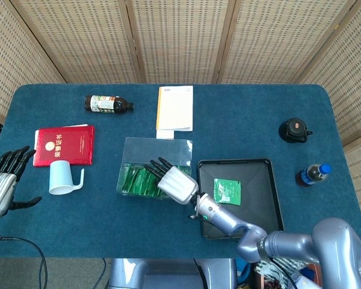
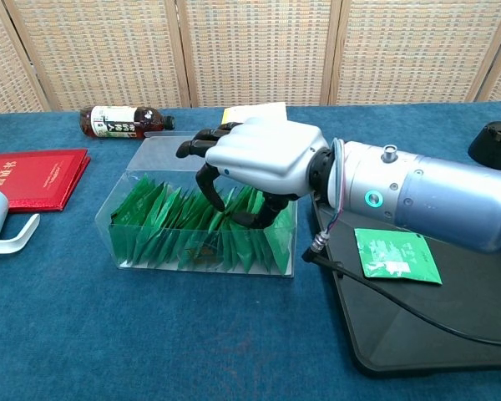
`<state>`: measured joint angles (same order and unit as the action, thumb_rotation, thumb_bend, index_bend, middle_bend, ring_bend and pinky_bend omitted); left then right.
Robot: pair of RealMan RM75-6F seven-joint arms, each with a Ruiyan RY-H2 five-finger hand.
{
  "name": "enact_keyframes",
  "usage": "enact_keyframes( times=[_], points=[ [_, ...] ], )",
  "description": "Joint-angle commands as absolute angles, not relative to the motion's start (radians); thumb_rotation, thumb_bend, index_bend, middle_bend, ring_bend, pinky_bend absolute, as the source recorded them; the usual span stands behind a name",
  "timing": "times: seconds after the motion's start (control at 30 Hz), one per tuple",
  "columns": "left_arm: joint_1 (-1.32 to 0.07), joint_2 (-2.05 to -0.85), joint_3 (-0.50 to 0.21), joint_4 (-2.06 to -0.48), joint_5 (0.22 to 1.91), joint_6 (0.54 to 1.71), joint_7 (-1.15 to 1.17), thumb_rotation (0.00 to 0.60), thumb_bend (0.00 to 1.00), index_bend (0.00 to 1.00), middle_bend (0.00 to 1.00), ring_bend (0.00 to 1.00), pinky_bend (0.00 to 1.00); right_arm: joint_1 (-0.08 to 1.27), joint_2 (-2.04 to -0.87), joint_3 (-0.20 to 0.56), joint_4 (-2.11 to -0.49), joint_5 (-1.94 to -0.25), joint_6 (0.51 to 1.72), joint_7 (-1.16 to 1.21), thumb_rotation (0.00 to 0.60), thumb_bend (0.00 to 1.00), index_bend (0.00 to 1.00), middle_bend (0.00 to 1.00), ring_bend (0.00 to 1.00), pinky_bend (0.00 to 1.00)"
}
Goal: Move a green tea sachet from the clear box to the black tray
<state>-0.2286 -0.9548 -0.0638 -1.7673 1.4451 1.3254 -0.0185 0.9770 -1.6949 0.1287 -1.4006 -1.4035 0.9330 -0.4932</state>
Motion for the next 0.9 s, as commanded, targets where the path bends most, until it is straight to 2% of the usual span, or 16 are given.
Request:
enact_keyframes(
  times=[0.03,0.9],
  points=[
    [-0.229,-0.955,-0.064,-1.768,1.445,1.324,-0.018,0.6,0.02,0.0,0.0,0.0,0.0,0.975,-1.699,0.13,-1.393,-1.406,0.935,-0.489,0.6,0.55,0.53,0.14,0.0,0.16],
    [-0.23,-0.956,-0.064,-1.767,1.441,1.322,-0.018,0.6,0.02,0.0,0.0,0.0,0.0,0.947,-1.684,0.133,-1.379,-1.422,0.951,-0.469,0.6,0.55,0.56,0.15,0.0,0.18]
  ],
)
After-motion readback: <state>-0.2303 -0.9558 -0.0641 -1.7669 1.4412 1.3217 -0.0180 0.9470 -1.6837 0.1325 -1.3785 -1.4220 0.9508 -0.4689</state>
